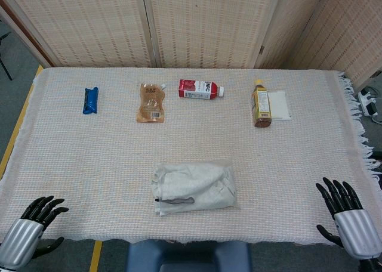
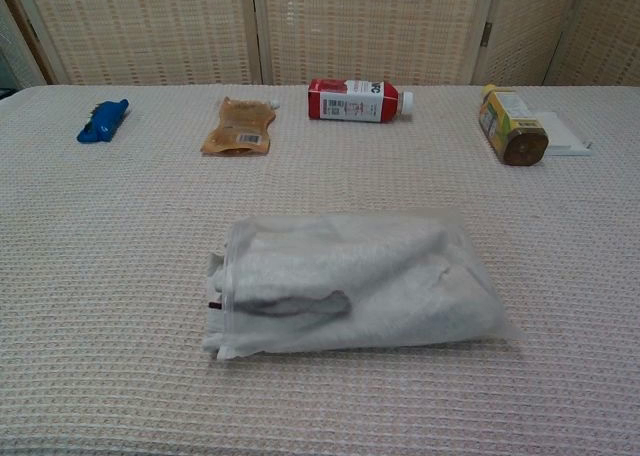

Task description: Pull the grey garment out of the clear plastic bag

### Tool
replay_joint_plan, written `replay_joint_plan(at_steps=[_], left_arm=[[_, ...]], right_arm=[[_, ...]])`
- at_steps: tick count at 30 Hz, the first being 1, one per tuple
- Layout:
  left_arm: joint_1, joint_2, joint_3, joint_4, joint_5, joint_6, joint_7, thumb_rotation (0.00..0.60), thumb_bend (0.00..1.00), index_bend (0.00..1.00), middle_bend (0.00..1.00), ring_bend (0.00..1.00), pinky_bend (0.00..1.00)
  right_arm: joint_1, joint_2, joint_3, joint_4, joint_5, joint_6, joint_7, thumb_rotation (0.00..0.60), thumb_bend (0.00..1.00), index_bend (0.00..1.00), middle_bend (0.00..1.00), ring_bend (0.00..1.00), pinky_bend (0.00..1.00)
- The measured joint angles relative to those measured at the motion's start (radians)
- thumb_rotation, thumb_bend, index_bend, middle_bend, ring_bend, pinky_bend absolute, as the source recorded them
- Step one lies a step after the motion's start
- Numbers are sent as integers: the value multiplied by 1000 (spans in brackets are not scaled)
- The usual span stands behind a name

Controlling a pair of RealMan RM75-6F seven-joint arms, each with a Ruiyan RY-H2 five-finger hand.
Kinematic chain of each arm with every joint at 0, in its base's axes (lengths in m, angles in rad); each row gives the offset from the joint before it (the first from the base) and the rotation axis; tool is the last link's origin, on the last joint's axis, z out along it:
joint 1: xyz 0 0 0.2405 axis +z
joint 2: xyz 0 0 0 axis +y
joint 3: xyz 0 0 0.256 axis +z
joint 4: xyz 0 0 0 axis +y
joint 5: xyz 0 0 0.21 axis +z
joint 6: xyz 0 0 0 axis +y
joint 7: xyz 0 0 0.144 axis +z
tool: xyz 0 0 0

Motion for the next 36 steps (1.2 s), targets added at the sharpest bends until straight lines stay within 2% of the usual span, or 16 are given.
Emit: replay_joint_plan(at_steps=[7,10,12,14,17,18,20,21,24,30,36], left_arm=[[-4,-9,16,4,27,-12,-15,600,213,325,226,140,204],[-8,-25,29,9,50,-24,-24,600,212,325,257,153,295],[-10,-48,33,17,63,-28,-31,600,211,326,327,211,424],[-12,-79,35,33,76,-27,-43,600,208,330,455,348,621],[-14,-147,38,71,100,-19,-78,600,207,367,731,660,865],[-15,-180,39,89,111,-15,-96,600,207,393,825,755,929],[-17,-231,39,119,126,-8,-121,600,212,447,944,860,992],[-19,-267,39,143,136,-3,-134,600,220,479,980,906,1000],[-28,-361,36,213,153,-3,-159,600,255,528,1000,992,1000],[-60,-529,11,344,134,-56,-181,600,381,538,1000,1000,1000],[-83,-631,-26,423,107,-62,-165,600,440,538,1000,1000,1000]], right_arm=[[-1,2,2,-2,4,-1,0,600,86,0,0,0,0],[0,1,0,-1,2,-5,-5,600,86,0,0,0,0],[2,-1,1,1,4,-9,-11,600,86,0,0,0,0],[3,-3,4,1,12,-15,-15,600,85,0,0,0,0],[8,-7,12,-2,30,-26,-24,600,85,0,0,0,0],[9,-10,14,-3,36,-29,-28,600,86,0,0,0,0],[12,-16,20,-3,45,-36,-44,600,85,0,0,0,0],[13,-20,21,-3,48,-39,-52,600,85,0,0,0,0],[19,-34,25,-3,55,-56,-81,600,85,0,0,0,0],[30,-62,33,7,77,-82,-124,600,85,0,0,0,0],[38,-78,40,13,98,-101,-149,600,84,0,0,0,0]])
